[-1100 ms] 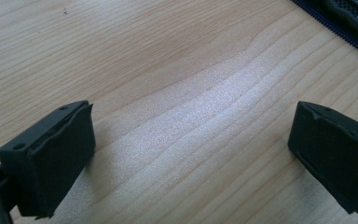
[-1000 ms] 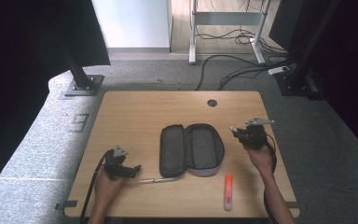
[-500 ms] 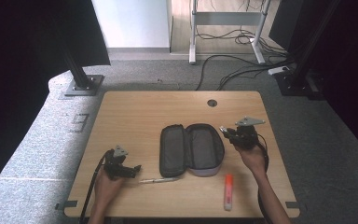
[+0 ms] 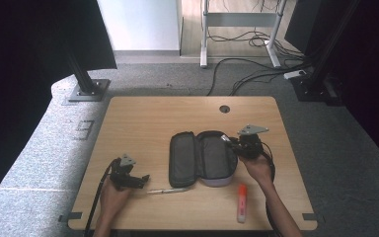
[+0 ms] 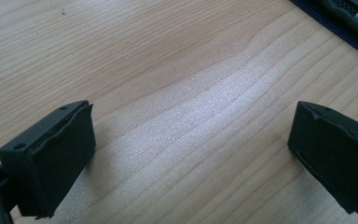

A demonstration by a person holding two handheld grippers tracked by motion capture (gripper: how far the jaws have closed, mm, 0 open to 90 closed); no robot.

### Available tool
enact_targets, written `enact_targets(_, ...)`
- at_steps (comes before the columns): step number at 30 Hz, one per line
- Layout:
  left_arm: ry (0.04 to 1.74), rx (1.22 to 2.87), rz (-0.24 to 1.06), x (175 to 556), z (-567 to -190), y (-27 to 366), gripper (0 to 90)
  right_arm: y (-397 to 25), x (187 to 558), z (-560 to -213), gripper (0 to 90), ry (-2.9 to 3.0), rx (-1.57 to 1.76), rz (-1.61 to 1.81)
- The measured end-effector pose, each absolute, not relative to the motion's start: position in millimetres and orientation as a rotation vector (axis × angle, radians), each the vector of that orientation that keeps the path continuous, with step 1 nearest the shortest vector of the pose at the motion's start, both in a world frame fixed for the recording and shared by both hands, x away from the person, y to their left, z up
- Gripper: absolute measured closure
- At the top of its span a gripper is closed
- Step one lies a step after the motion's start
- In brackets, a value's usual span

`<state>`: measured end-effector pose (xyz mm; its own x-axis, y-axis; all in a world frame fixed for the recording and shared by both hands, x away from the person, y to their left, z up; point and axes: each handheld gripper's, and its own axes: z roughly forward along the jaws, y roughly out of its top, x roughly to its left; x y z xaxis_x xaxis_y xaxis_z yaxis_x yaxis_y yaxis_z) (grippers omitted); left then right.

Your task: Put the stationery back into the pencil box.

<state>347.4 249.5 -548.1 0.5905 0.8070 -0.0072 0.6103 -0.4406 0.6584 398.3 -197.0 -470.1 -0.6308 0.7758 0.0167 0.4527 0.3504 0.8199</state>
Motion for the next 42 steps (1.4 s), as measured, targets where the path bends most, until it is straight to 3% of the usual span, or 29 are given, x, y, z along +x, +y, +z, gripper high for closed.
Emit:
enact_targets(14, 1.117, 2.199, 0.411, 347, -548, 249, 0.6, -168, 399, -478, 72.0, 2.307, 0.998, 1.156)
enact_targets(42, 1.117, 2.198, 0.411, 347, -548, 249, 0.6, -157, 419, -524, 71.9, 2.408, 1.038, 1.003)
